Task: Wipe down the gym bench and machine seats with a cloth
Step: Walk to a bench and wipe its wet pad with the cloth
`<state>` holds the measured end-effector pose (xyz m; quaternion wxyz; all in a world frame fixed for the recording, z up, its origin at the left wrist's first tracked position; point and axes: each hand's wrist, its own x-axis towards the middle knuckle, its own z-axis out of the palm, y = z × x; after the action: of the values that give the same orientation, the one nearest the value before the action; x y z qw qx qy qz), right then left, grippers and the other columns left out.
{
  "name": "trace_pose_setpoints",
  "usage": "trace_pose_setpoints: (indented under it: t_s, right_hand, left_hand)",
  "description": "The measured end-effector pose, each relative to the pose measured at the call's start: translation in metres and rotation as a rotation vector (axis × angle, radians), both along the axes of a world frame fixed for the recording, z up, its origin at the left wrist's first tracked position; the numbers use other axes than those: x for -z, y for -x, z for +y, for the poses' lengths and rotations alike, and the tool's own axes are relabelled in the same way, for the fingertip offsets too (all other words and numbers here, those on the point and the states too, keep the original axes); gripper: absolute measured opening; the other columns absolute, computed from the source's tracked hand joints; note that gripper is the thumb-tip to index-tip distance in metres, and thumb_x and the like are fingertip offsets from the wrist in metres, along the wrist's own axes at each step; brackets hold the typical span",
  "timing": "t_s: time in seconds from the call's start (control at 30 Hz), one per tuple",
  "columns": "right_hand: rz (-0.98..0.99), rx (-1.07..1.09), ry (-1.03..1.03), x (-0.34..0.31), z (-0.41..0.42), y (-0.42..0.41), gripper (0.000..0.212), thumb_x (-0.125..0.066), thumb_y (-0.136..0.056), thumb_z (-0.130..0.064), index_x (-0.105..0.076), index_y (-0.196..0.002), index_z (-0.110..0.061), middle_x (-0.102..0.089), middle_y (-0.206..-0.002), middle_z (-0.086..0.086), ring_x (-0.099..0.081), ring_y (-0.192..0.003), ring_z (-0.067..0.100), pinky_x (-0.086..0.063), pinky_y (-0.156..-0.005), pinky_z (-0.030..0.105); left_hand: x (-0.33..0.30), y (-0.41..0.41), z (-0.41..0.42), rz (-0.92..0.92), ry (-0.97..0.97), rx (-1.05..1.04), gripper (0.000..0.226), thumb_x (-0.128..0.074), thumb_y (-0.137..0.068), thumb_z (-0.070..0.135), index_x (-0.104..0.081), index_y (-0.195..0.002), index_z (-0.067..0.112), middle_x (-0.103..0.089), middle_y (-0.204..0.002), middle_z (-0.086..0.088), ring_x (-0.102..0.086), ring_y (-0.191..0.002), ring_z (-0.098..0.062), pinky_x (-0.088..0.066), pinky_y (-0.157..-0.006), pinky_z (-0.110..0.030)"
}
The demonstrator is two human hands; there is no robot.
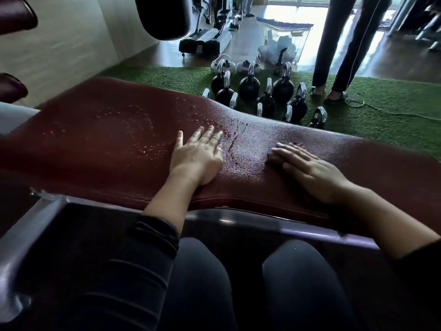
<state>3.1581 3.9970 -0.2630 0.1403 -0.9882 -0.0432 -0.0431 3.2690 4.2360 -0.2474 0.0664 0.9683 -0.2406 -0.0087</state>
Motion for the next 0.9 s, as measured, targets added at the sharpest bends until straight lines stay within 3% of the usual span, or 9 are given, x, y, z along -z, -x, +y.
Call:
trace_pose_setpoints:
  t_s: [0.17, 0.33, 0.5, 0.67, 0.77, 0.9]
  right_hand:
    - [0.051, 0.098, -0.007, -0.006, 0.035, -0.046, 0.048, -0.026, -0.101, -0.041, -0.017, -0.148, -0.034, -0.009, -0.157, -0.013, 0.000, -0.145, 0.005, 0.003, -0.115, 0.021]
    - [-0.094, -0.121, 0.047, 0.001, 0.082, -0.002, 0.055, -0.015, -0.095, -0.051, -0.023, -0.147, -0.034, -0.020, -0.155, -0.013, -0.008, -0.145, 0.008, -0.007, -0.120, 0.031]
    - [-0.139, -0.270, 0.131, 0.007, 0.039, 0.040, 0.051, -0.019, -0.099, -0.045, -0.027, -0.147, -0.029, -0.023, -0.155, -0.011, -0.012, -0.145, 0.007, -0.014, -0.119, 0.032]
    - [-0.024, -0.092, 0.024, 0.002, 0.005, 0.007, 0.054, -0.019, -0.094, -0.056, -0.022, -0.145, -0.038, -0.021, -0.155, -0.015, -0.004, -0.143, 0.000, 0.001, -0.117, 0.017]
    - [0.023, 0.020, -0.008, -0.001, 0.023, -0.020, 0.048, -0.027, -0.099, -0.046, -0.020, -0.146, -0.039, -0.015, -0.155, -0.018, -0.002, -0.144, 0.002, 0.000, -0.118, 0.022]
    - [-0.058, -0.064, 0.019, -0.002, 0.076, -0.017, 0.055, -0.017, -0.094, -0.051, -0.022, -0.146, -0.037, -0.014, -0.156, -0.015, -0.005, -0.145, 0.006, -0.003, -0.119, 0.026]
  left_hand:
    - [-0.001, 0.000, -0.001, -0.003, 0.003, -0.005, 0.052, -0.018, -0.103, 0.040, -0.009, -0.154, 0.037, 0.000, -0.161, 0.016, 0.000, -0.148, -0.006, 0.010, -0.118, -0.046]
    - [0.000, -0.001, 0.000, -0.003, 0.009, -0.001, 0.051, -0.018, -0.103, 0.041, -0.010, -0.153, 0.038, -0.002, -0.161, 0.016, 0.000, -0.148, -0.006, 0.009, -0.119, -0.045]
    - [0.000, 0.000, 0.001, -0.005, 0.012, 0.005, 0.052, -0.019, -0.103, 0.041, -0.009, -0.153, 0.037, -0.001, -0.161, 0.016, 0.001, -0.148, -0.006, 0.009, -0.119, -0.044]
    - [0.001, -0.001, 0.000, -0.013, 0.010, -0.004, 0.052, -0.019, -0.102, 0.041, -0.010, -0.154, 0.037, -0.001, -0.161, 0.016, 0.000, -0.148, -0.006, 0.009, -0.119, -0.045]
    - [0.001, 0.000, -0.001, -0.013, 0.017, -0.006, 0.052, -0.019, -0.102, 0.041, -0.011, -0.154, 0.037, -0.003, -0.161, 0.016, -0.001, -0.148, -0.006, 0.009, -0.119, -0.045]
    - [0.000, 0.000, 0.000, -0.014, 0.052, -0.005, 0.051, -0.021, -0.103, 0.040, -0.015, -0.153, 0.038, -0.006, -0.161, 0.016, -0.003, -0.148, -0.005, 0.007, -0.119, -0.044]
